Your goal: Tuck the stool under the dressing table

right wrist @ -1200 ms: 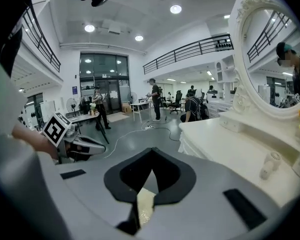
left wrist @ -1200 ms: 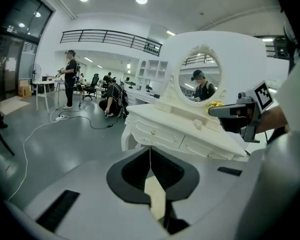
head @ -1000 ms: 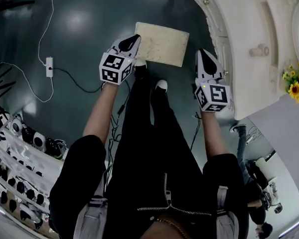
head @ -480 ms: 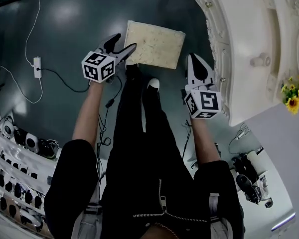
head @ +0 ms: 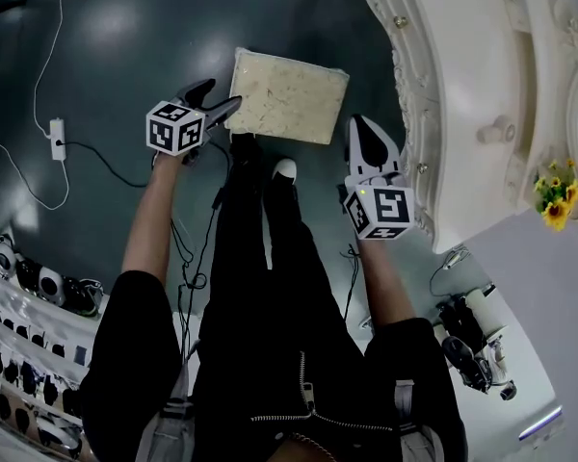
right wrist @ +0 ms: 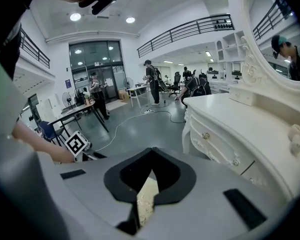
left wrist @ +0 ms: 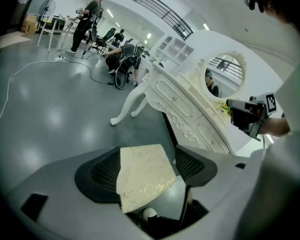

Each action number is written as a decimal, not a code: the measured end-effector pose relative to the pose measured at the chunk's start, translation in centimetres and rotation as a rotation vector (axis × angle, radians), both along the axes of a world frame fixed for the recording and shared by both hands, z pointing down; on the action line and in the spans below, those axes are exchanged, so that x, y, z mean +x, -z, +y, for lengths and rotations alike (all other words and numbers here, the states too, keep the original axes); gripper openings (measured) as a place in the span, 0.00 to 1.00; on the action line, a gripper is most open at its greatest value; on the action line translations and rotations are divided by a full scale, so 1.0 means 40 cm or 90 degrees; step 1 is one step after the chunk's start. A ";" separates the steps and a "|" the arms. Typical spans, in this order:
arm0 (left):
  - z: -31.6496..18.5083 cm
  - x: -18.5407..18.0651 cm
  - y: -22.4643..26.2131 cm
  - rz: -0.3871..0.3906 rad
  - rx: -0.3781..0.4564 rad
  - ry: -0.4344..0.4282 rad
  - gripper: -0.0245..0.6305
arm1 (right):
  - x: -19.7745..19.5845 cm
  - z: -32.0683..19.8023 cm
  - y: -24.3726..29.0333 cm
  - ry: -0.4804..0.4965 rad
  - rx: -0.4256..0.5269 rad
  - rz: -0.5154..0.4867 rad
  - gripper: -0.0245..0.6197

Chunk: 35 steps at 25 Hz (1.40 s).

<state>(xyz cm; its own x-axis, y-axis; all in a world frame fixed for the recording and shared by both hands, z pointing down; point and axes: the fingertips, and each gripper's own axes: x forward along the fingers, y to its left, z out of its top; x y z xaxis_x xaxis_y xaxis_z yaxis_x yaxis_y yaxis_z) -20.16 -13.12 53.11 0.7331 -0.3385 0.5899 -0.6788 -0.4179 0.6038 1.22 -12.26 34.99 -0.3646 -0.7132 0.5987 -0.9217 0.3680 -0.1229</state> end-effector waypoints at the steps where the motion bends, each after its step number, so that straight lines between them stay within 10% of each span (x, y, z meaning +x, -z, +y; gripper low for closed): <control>1: 0.006 0.001 -0.025 -0.002 -0.014 -0.010 0.54 | -0.003 -0.003 -0.006 0.001 -0.002 0.002 0.05; 35: 0.120 0.066 -0.619 0.080 -0.283 -0.033 0.56 | 0.026 0.056 -0.386 -0.038 -0.103 -0.051 0.05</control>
<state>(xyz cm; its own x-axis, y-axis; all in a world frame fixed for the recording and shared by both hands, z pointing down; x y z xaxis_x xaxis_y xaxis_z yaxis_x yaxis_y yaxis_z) -17.50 -8.32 77.86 0.8175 -0.0341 0.5749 -0.5739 -0.1316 0.8083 2.26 -10.03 50.43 -0.3753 -0.6318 0.6783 -0.9263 0.2825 -0.2494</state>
